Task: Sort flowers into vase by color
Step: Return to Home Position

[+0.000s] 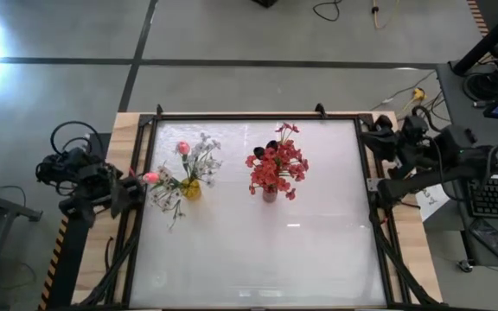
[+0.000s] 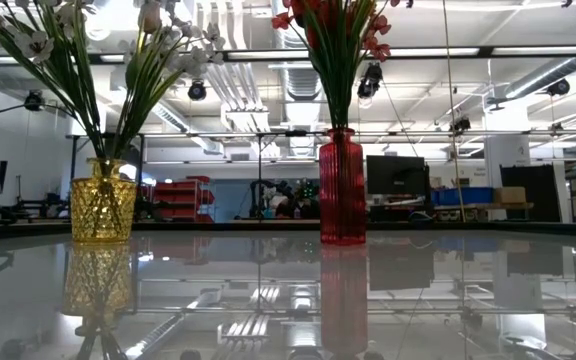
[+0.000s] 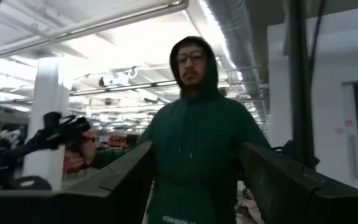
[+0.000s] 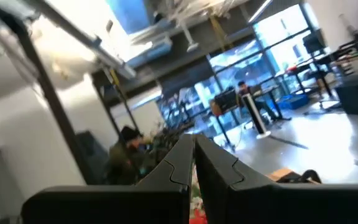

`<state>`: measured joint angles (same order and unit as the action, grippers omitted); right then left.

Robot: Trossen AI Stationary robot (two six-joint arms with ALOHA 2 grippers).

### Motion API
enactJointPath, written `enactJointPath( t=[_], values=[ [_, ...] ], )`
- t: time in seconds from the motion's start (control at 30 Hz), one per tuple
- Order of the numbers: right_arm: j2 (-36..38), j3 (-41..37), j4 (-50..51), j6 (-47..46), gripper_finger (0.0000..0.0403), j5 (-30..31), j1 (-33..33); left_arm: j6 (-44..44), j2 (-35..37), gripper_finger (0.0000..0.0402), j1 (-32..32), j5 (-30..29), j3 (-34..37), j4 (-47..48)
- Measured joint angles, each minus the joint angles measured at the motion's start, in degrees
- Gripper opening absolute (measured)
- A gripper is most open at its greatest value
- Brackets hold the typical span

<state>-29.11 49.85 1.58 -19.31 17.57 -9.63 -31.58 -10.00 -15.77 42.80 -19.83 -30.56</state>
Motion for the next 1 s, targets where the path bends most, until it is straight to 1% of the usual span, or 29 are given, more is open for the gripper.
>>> enactJointPath(
  t=[0.2, 0.4, 0.57, 0.7, 0.87, 1.0],
  values=[
    [6.6, -11.2, -8.4, -2.3, 0.0013, 3.3, 0.0, -0.5, 1.9, 0.0228, -0.8, 0.0, 3.1, -0.4],
    [11.2, -22.0, -19.9, -4.3, 0.0013, 3.5, 0.0, -2.4, 3.1, 0.0228, -0.8, -0.7, 6.1, -0.4],
    [14.2, -30.4, -29.8, -4.9, 0.0013, 3.5, 0.0, -2.6, 3.6, 0.0228, -1.5, 0.0, 9.1, -0.7],
    [16.1, -36.6, -39.0, -5.8, 0.0013, 3.6, 0.0, -2.5, 4.5, 0.0228, -2.8, 0.2, 12.8, -3.5],
    [18.0, -43.1, -47.5, -8.3, 0.0013, 3.6, 0.0, -2.3, 6.4, 0.0228, -5.0, 0.5, 19.3, -12.9],
    [18.2, -46.8, -52.3, -10.0, 0.0013, 3.7, 0.0, -0.1, 7.2, 0.0228, -6.7, 1.0, 18.5, -11.0]
  ],
)
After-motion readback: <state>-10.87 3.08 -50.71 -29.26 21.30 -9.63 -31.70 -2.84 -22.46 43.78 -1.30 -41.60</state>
